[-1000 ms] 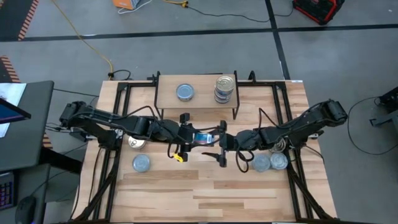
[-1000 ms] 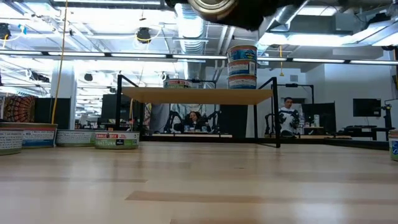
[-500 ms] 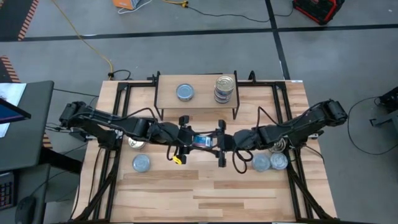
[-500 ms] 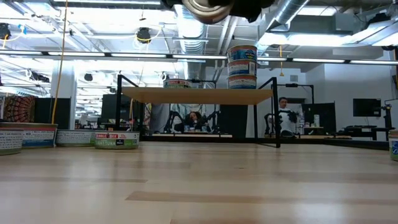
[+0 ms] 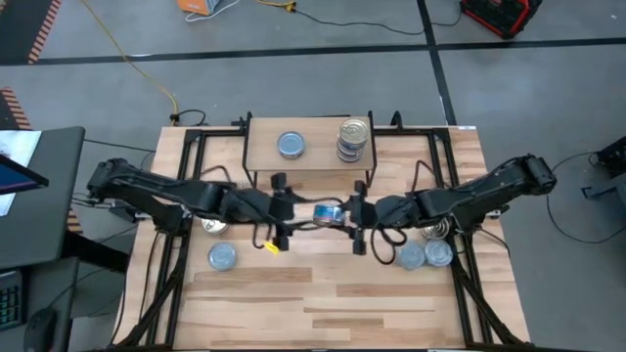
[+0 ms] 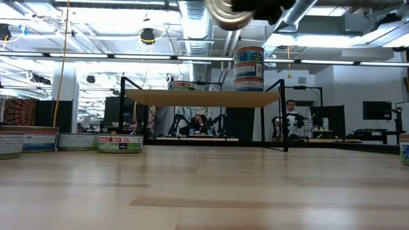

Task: Stack canned seafood by type on shelf
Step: Stack the pink and blue tuna can on top of the pink and blue tuna can on the shelf

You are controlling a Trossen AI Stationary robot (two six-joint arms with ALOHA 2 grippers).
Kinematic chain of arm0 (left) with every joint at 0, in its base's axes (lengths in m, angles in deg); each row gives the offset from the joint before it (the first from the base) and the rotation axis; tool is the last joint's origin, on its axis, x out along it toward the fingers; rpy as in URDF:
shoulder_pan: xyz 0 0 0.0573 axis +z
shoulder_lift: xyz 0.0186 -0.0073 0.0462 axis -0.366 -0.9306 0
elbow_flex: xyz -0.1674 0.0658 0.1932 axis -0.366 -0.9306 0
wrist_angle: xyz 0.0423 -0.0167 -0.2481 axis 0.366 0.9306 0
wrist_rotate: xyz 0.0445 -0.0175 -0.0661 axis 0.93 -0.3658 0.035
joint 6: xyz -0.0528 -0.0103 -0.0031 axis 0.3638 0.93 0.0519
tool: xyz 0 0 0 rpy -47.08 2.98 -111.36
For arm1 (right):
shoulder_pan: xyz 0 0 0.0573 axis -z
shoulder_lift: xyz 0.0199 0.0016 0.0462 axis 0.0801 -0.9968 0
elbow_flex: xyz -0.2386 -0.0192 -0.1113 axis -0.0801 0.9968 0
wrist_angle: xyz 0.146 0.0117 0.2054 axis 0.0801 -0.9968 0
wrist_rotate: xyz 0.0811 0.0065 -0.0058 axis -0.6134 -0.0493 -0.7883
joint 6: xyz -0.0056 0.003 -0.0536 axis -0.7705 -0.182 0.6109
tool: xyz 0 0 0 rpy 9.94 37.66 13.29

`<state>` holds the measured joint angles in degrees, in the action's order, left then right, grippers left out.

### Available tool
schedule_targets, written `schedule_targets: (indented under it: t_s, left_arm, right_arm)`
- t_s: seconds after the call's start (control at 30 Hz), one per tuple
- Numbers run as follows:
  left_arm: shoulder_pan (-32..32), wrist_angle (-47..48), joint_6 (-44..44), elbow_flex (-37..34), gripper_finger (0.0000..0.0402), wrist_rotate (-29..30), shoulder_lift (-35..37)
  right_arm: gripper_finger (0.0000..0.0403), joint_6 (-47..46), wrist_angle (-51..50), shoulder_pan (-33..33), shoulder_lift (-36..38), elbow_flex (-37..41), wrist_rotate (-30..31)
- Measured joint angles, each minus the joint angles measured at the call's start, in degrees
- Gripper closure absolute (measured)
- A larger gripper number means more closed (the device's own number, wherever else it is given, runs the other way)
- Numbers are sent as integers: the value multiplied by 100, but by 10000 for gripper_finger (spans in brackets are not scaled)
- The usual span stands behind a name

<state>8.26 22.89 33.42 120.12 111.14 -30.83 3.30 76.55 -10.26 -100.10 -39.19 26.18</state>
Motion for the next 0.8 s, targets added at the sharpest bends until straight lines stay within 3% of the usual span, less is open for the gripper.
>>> schedule_targets:
  t_s: [0.2, 0.5, 0.67, 0.8]
  left_arm:
    - [-68, -54, -257, -118, 151, 290, 442]
    - [-39, -1630, -1398, -1759, 150, 450, 480]
    - [174, -2298, -2249, -2266, 150, 608, 692]
    - [524, -2864, -2623, -2577, 150, 115, 976]
  right_arm:
    - [192, -220, -796, 425, 679, 9, -19]
    - [192, -972, -1004, 2130, 1395, 4, -69]
    - [191, -1781, -1248, 3296, 1491, -231, -1558]
    - [191, -2359, -1521, 3977, 1283, -568, -2443]
